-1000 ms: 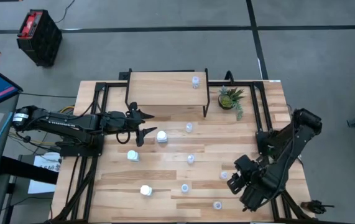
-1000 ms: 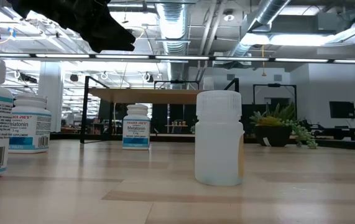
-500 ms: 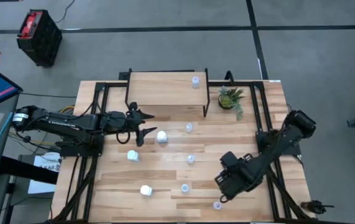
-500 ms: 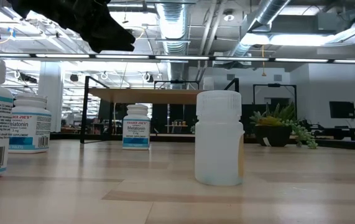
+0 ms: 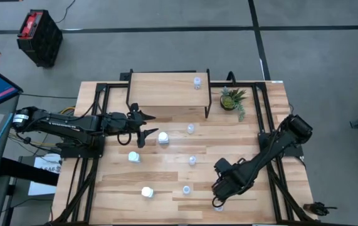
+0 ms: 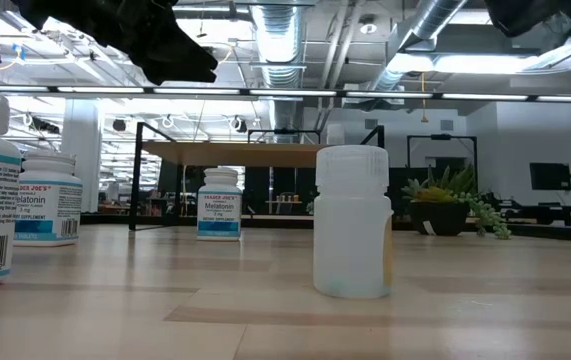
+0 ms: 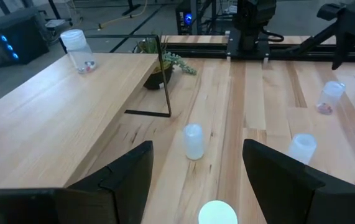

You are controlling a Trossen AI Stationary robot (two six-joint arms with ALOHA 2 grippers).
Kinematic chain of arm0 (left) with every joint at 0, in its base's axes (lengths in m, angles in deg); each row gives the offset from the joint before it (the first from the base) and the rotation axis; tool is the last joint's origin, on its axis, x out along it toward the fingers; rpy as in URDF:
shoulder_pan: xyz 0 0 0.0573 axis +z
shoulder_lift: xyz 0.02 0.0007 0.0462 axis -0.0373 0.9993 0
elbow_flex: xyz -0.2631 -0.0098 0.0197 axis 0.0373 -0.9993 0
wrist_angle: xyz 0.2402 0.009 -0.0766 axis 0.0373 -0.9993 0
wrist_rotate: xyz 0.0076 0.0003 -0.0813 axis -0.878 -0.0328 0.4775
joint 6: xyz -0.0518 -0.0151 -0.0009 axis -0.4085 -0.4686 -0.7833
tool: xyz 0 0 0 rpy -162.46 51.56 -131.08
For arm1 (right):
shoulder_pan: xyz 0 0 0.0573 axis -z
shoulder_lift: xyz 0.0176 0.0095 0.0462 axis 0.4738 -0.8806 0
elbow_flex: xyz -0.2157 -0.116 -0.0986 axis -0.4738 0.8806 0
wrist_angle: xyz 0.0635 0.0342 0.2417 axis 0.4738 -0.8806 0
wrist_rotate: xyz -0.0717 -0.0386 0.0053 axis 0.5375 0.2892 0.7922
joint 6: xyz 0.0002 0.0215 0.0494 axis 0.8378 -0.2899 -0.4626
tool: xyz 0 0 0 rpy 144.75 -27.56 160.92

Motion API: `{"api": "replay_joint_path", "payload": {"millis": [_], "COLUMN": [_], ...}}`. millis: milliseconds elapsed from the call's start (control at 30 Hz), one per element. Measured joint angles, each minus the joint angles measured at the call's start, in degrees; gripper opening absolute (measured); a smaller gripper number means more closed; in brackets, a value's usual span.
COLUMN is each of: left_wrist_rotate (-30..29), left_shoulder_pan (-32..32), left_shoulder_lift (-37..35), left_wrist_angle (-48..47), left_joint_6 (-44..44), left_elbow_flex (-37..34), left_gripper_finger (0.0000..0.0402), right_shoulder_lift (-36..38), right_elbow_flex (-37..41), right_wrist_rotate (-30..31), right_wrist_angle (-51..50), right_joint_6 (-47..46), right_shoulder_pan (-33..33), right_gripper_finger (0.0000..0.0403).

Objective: Pick and place medicine bottles onto shelf by color
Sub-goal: Put the transparent pill bottle on the shelf aligned with the other transparent pill bottle

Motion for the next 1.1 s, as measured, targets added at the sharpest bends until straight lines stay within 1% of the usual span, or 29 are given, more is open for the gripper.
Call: {"api": "replay_joint_path", "payload": {"millis": [267,600,933,1100], "left_wrist_rotate": [0.0,0.0,0.0,0.0], "left_shoulder_pan": [0.0,0.0,0.0,0.0], "left_shoulder_lift": [0.0,0.0,0.0,0.0], "left_wrist_angle": [0.2,0.2,0.2,0.2], "left_joint_6": [0.0,0.0,0.0,0.0], "left_elbow_flex": [0.0,0.0,0.0,0.0], "left_gripper_finger": [0.0238,0.0238,0.0238,0.0238], "right_shoulder_lift": [-2.2,-5.6,-5.7,-5.7], "right_elbow_flex": [0.0,0.0,0.0,0.0], "right_wrist_rotate": [-0.1,-2.2,-2.2,-2.2], "right_wrist_angle": [-0.3,-1.2,-1.0,-1.0], "right_joint_6": [0.4,0.6,1.9,3.8], "right_shoulder_pan": [0.7,0.7,1.3,2.3], "right_gripper_finger": [0.0256,0.0256,0.0254,0.0242]}}
